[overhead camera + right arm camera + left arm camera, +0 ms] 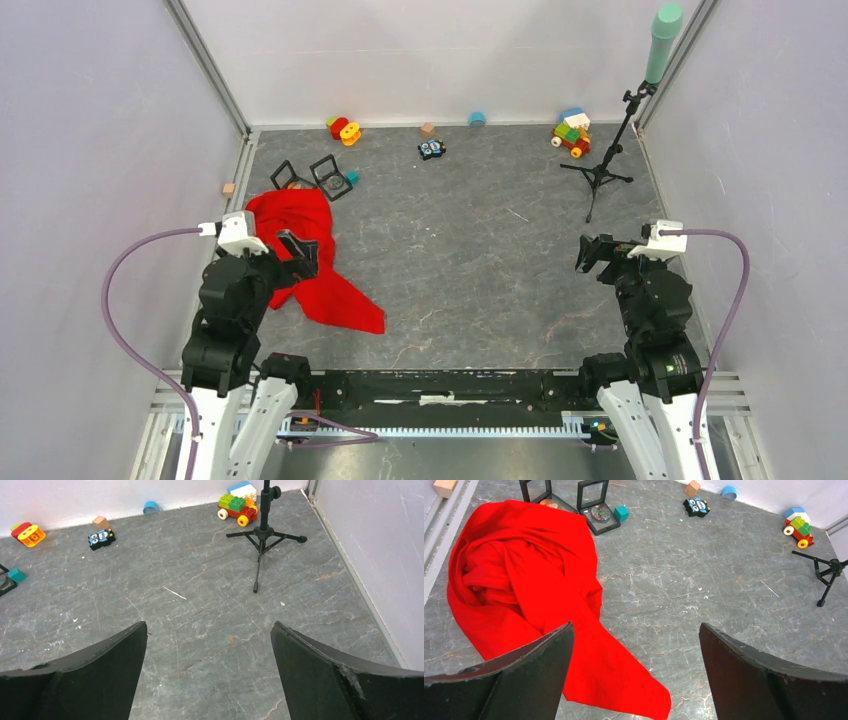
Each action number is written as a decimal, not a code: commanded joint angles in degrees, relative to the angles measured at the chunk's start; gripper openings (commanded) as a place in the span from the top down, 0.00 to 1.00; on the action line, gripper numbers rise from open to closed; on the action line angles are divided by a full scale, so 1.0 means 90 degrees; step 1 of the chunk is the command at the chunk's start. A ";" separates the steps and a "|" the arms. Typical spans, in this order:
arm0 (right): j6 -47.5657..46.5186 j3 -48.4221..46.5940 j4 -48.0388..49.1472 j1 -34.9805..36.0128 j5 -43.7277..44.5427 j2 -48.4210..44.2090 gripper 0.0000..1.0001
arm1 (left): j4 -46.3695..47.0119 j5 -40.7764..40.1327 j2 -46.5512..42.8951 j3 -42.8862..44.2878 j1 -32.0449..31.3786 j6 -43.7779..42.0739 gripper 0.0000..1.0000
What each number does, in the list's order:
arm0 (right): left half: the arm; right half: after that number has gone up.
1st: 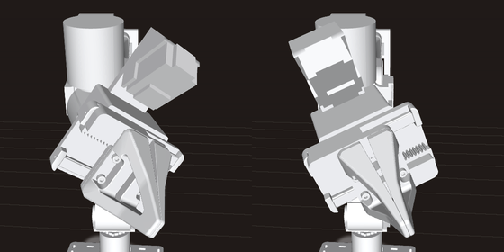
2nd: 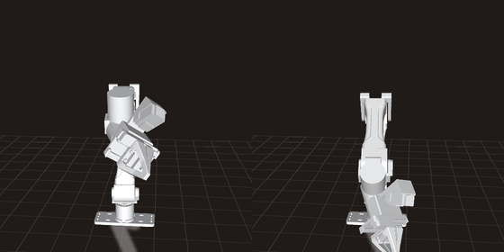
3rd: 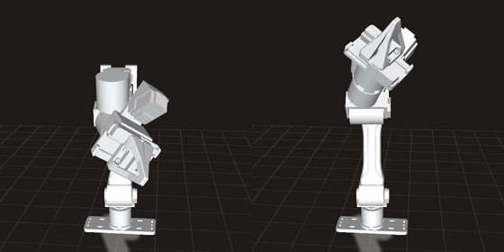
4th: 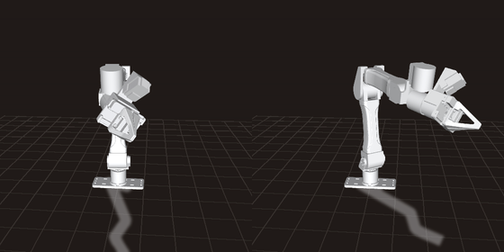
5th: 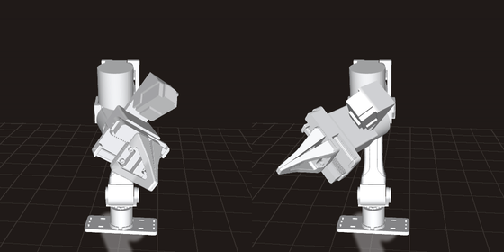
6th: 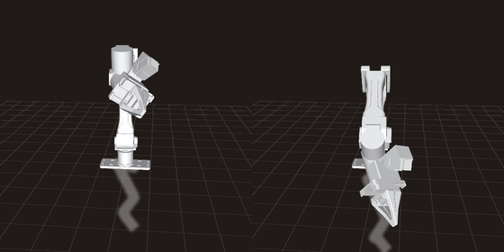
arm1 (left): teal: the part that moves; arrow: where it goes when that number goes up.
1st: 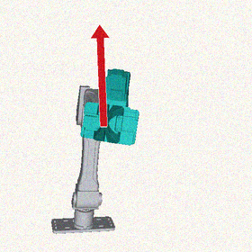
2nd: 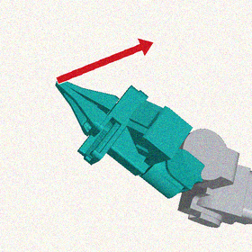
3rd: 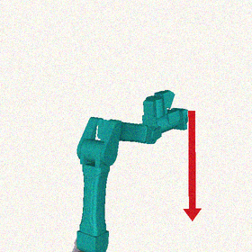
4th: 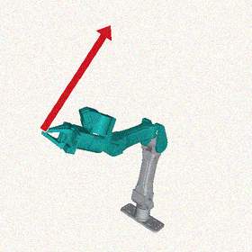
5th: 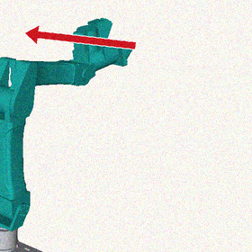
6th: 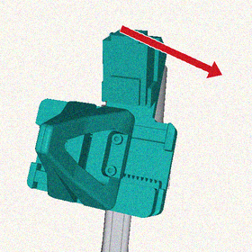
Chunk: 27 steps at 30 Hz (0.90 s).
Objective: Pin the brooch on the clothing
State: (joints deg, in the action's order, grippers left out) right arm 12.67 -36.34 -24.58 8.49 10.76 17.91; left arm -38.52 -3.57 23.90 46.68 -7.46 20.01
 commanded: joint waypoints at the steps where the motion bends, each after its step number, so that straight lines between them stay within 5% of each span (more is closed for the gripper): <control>1: 0.0063 -0.0063 -0.0194 0.0004 -0.0038 -0.0080 0.02 | -0.0265 -0.0086 0.0041 0.0320 0.0028 0.0133 0.00; 10: 0.0091 0.0149 -0.0182 -0.0001 -0.0175 -0.0037 0.02 | -0.0475 0.0282 0.0100 0.0565 0.0031 0.0484 0.00; 15: 0.0009 0.0055 -0.0210 0.0004 -0.0313 0.0189 0.01 | -0.0633 0.0194 0.1118 0.0575 0.0036 0.0525 0.00; 27: 0.0004 -0.0153 -0.0028 0.0003 -0.1589 0.0935 0.02 | 0.0856 -0.1731 0.3045 -0.0209 0.0447 0.1222 0.00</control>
State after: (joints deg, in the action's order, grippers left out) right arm 13.06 -35.27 -27.05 8.49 1.34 25.15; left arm -38.92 -12.88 50.46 46.30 -6.72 26.06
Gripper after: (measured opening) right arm 0.985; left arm 0.994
